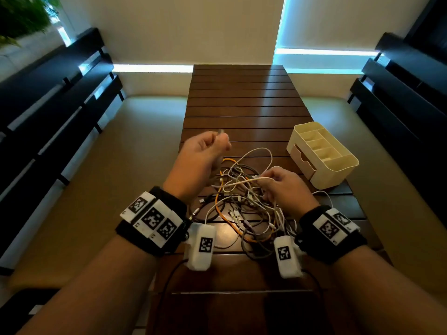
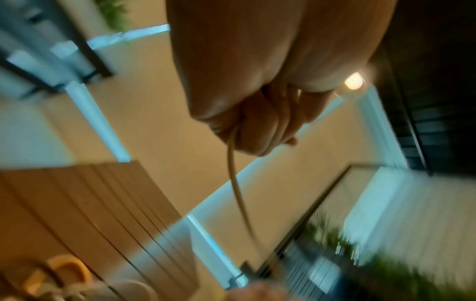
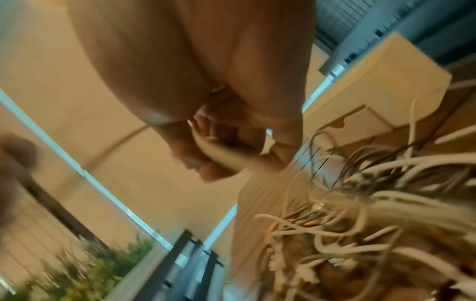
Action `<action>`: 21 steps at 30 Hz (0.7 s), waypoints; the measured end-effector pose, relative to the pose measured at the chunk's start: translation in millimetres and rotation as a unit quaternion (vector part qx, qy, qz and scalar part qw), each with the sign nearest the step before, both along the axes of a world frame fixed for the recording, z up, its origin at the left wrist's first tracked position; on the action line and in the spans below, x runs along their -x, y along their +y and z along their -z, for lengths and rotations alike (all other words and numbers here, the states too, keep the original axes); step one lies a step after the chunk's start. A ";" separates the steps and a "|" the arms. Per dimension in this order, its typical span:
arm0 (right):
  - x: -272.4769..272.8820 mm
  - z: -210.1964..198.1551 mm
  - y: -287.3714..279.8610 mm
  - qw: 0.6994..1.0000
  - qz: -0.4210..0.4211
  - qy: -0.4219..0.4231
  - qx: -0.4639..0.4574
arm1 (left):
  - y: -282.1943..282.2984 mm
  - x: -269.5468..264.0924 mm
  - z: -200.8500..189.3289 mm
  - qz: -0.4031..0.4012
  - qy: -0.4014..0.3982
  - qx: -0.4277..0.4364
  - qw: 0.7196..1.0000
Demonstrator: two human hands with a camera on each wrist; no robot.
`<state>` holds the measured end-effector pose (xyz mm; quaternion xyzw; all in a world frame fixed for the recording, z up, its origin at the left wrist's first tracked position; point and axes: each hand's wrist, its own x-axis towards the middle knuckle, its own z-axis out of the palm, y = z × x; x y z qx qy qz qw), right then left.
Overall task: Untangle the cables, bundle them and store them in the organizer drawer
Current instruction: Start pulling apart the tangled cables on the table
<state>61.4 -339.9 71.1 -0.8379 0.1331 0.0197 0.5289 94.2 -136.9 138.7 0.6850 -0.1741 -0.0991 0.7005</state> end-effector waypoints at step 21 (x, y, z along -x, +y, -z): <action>-2.7 -36.1 4.7 0.982 -0.046 -0.117 0.143 | 29.5 -26.1 -19.5 -0.168 -0.133 -0.391 0.895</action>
